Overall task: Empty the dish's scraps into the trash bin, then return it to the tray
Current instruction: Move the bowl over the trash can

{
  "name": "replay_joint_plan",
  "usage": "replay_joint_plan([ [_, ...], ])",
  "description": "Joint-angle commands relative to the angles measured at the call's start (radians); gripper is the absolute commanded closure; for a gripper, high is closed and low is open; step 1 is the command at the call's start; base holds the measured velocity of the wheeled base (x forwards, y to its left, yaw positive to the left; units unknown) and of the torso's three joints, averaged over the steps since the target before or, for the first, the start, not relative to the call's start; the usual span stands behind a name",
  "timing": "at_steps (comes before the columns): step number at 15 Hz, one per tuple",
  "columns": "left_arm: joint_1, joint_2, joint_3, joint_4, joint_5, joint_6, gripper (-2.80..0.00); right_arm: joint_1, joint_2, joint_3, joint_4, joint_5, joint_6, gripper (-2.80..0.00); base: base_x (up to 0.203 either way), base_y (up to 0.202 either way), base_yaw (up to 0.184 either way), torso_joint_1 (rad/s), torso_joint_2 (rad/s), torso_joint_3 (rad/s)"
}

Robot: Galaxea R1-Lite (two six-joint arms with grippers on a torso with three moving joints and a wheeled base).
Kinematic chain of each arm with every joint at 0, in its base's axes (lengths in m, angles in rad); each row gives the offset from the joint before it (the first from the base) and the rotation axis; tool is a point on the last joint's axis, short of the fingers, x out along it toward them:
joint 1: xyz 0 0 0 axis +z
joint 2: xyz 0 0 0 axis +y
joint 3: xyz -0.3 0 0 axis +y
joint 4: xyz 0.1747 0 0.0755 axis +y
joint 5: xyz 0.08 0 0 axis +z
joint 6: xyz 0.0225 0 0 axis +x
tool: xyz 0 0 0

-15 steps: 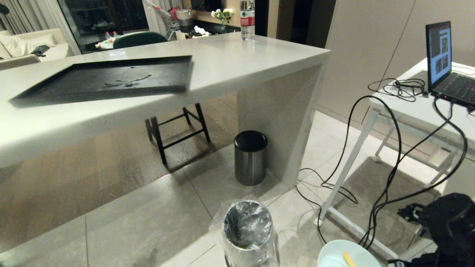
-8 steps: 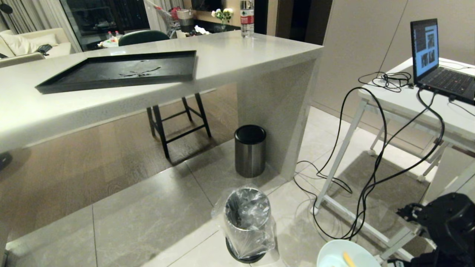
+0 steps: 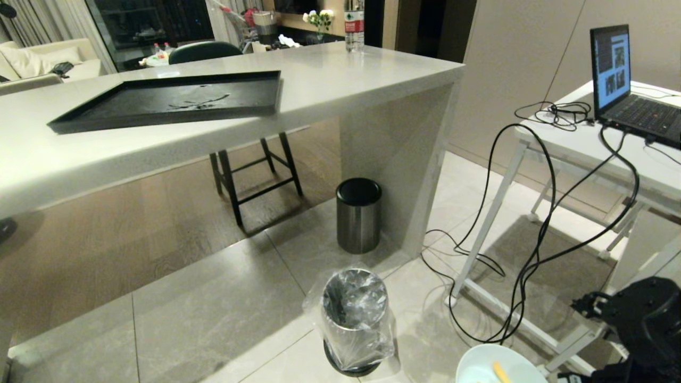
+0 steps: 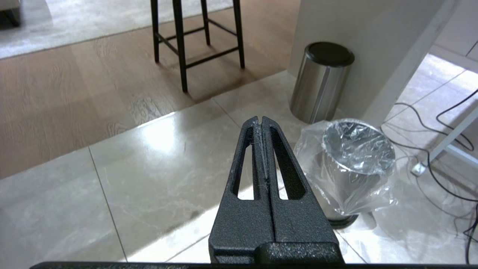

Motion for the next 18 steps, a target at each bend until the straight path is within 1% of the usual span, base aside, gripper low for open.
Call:
replay_joint_plan([
  [1, 0.000, 0.001, 0.000, 0.000, 0.000, -0.001, 0.00, 0.002, 0.001, 0.000, -0.001, 0.000, 0.005, 0.00, 0.000, 0.000, 0.000, -0.001, 0.00, -0.143],
  [10, -0.001, 0.001, 0.000, 0.000, 0.001, -0.001, 0.00, 0.016, 0.002, -0.028, 0.010, 0.000, 0.005, 0.00, 0.000, 0.000, 0.000, 0.002, 0.00, -0.187],
  [18, 0.000, 0.001, 0.000, -0.001, 0.002, -0.001, 0.00, 0.016, 0.009, -0.023, 0.010, 0.002, 0.005, 0.00, 0.000, 0.000, 0.000, 0.005, 0.00, -0.196],
])
